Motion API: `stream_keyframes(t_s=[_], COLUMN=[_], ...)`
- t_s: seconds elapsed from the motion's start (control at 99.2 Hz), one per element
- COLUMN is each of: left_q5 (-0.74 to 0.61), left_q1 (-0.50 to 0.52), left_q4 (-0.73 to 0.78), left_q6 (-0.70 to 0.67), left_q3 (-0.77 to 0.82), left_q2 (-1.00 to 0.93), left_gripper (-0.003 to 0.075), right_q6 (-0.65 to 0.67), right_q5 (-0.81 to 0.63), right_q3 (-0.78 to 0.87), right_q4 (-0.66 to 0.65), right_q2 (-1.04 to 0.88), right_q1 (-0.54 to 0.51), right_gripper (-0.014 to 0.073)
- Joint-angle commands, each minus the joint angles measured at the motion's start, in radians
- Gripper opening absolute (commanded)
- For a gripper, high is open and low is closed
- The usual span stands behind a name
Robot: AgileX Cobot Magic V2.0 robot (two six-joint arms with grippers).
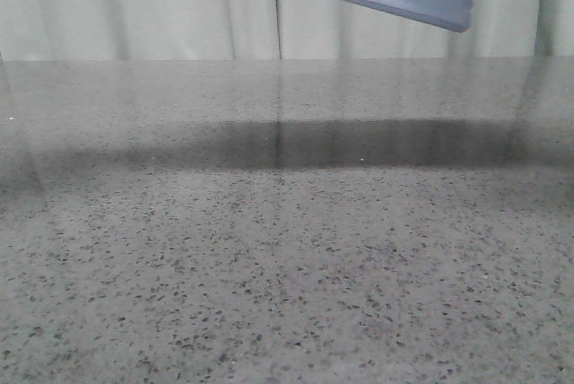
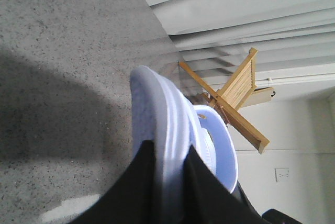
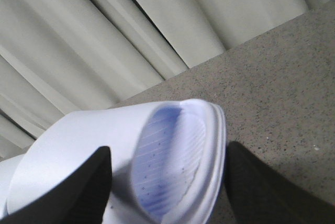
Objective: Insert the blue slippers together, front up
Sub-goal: 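Lower the stacked slippers onto the table, one nested on the other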
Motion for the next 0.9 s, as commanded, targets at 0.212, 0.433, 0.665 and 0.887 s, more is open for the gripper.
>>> stream_keyframes(t_s=[0.212,0.433,0.665,0.887], left_q5=[0.04,0.04,0.067,0.12], left_q1=[-0.007,-0.007,0.053,0.119], left_q4=[-0.071,-0.071,-0.063,-0.056], left_q6=[-0.01,-0.01,-0.003,-0.002], left_q3=[-0.034,-0.034,-0.034,-0.032], left_q2=[0.048,0.071,0.071,0.071], left_gripper=[0.0016,0.0016,0.0016,0.0016], right_q6=[-0.029,-0.05,-0.117,-0.155], right_q5=[-0.076,-0.095,-0.143,-0.166], right_q3=[-0.032,-0.032,-0.032,-0.032], right_q4=[-0.038,-0.04,-0.04,-0.04], right_q2=[-0.05,-0.112,-0.191,-0.251], right_q1=[-0.01,-0.01,-0.01,-0.01], right_gripper=[0.0426,0.0426,0.0426,0.0426])
